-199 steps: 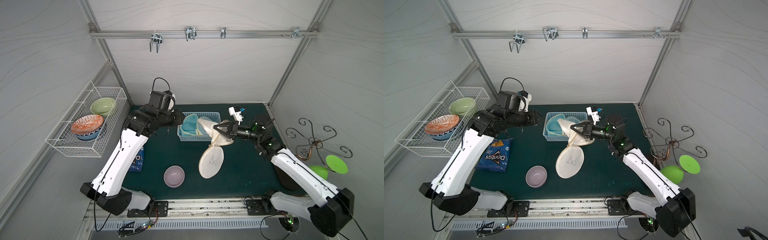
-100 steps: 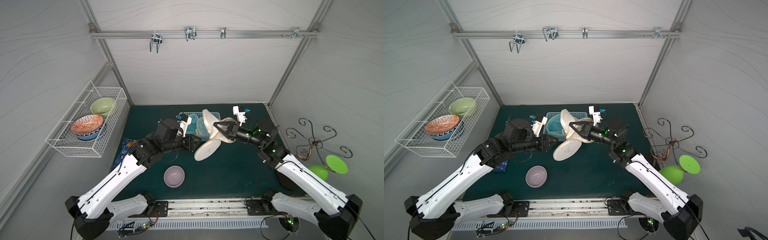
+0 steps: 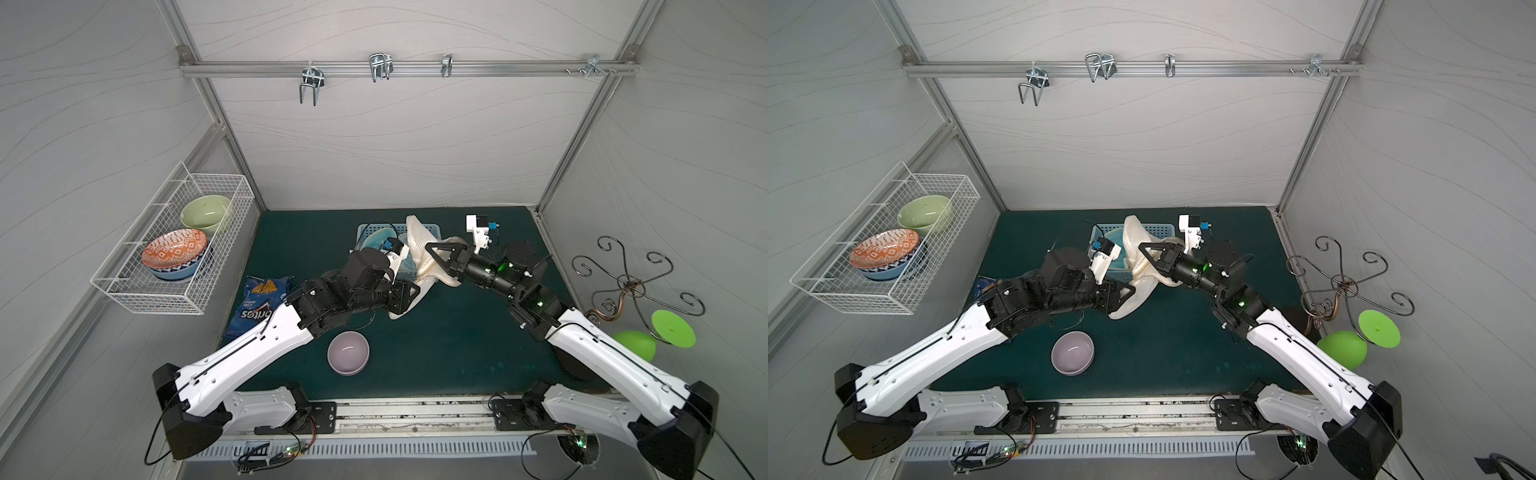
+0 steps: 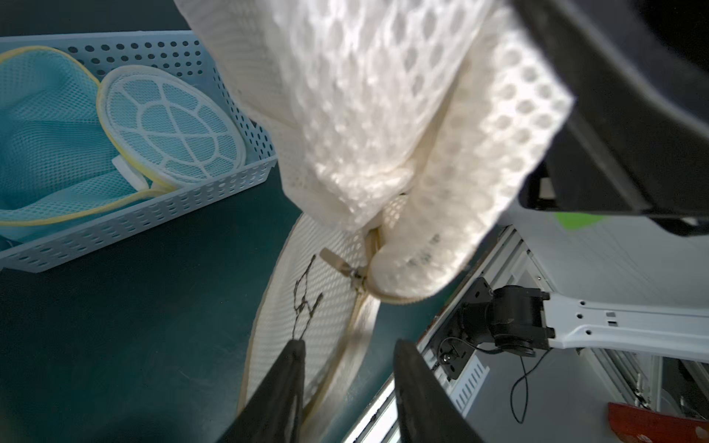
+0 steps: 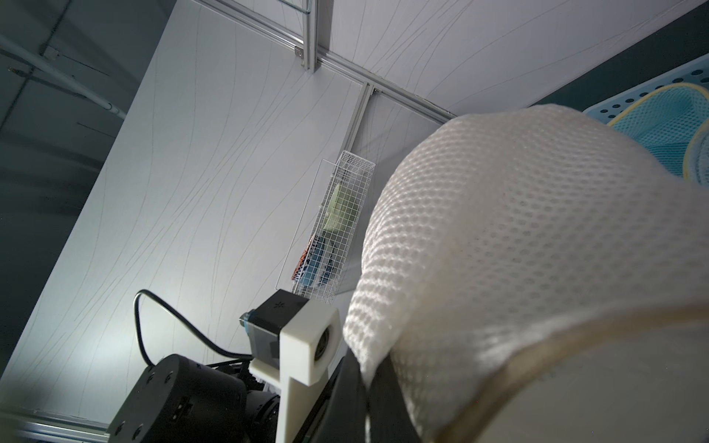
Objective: Turn the laundry bag inside out
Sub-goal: Turn over the laundry bag.
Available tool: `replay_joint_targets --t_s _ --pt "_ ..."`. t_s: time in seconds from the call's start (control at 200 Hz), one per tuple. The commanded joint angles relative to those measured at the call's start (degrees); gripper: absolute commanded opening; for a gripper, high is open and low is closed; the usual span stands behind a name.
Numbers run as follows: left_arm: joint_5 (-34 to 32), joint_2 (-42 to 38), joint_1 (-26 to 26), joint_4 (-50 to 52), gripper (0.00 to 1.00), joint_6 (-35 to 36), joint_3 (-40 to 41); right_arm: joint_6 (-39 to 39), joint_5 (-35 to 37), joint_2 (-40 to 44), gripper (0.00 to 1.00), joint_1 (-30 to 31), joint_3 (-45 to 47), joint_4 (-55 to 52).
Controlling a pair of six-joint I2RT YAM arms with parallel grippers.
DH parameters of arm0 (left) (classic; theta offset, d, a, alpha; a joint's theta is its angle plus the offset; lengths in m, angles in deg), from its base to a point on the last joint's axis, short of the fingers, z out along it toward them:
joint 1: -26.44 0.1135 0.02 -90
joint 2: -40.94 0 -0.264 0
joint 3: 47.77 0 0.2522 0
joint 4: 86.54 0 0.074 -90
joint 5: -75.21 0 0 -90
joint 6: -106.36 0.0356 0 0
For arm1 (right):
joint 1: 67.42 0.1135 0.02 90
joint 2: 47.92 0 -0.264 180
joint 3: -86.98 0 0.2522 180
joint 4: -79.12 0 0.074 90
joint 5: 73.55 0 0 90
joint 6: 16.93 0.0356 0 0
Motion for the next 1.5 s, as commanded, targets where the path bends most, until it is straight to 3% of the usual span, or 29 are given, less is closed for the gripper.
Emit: replay_joint_targets --t_s 0.0,0.1,0.195,0.37,0.505,0.61,0.685,0.74,0.815,0.995,1.086,1.331,1.496 --pt "-7.6 0.43 -1.59 0.09 0.38 0.99 -1.45 1.51 2.02 1.35 0.0 0.7 0.38 3.92" --pt "-12.14 4.93 -1.64 5.17 0.24 1.13 -5.16 2.66 2.95 1.92 0.0 1.05 1.27 3.61" --pt "-14.63 6.1 -1.98 5.22 0.0 2.4 -6.14 2.81 3.68 3.33 0.0 0.76 2.24 3.04" --pt "-22.63 3.95 -1.99 10.55 0.0 10.95 -11.74 0.22 3.07 6.95 0.0 -0.19 2.46 -7.83" --pt "-25.81 6.81 -2.78 20.21 0.0 16.79 -19.71 -7.31 2.03 7.13 0.04 -1.22 -2.19 -25.65" --pt "-33.9 8.22 -7.64 21.89 0.0 21.41 -21.86 -10.16 0.14 5.37 0.22 -1.8 -3.3 -33.93" --pt "-42.85 10.33 -11.72 22.28 0.0 25.59 -23.22 -13.32 -4.82 3.94 0.51 -2.02 -2.96 -35.69" --pt "-48.06 11.44 -14.34 20.71 0.0 29.21 -23.0 -17.1 -6.25 3.58 0.56 -1.65 -3.66 -38.39" --pt "-50.94 11.47 -15.61 16.95 0.0 33.77 -21.55 -24.23 -2.81 6.84 0.59 -0.57 -3.19 -40.81" --pt "-44.38 4.16 -15.82 6.48 0.0 39.74 -14.94 -34.65 1.76 20.39 0.77 -0.85 2.06 -35.72" --pt "-37.77 0.17 -15.82 4.11 0.0 40.62 -12.97 -37.84 -5.42 19.04 0.78 -1.13 1.9 -34.85" --pt "-22.96 -6.81 -15.82 3.45 0.0 42.05 -9.43 -35.06 -7.21 16.22 0.75 -1.1 3.28 -27.23" --pt "-15.57 -8.59 -15.82 4.37 0.0 41.25 -9.57 -37.63 -13.4 14.41 0.78 -1.32 1.47 -23.81"
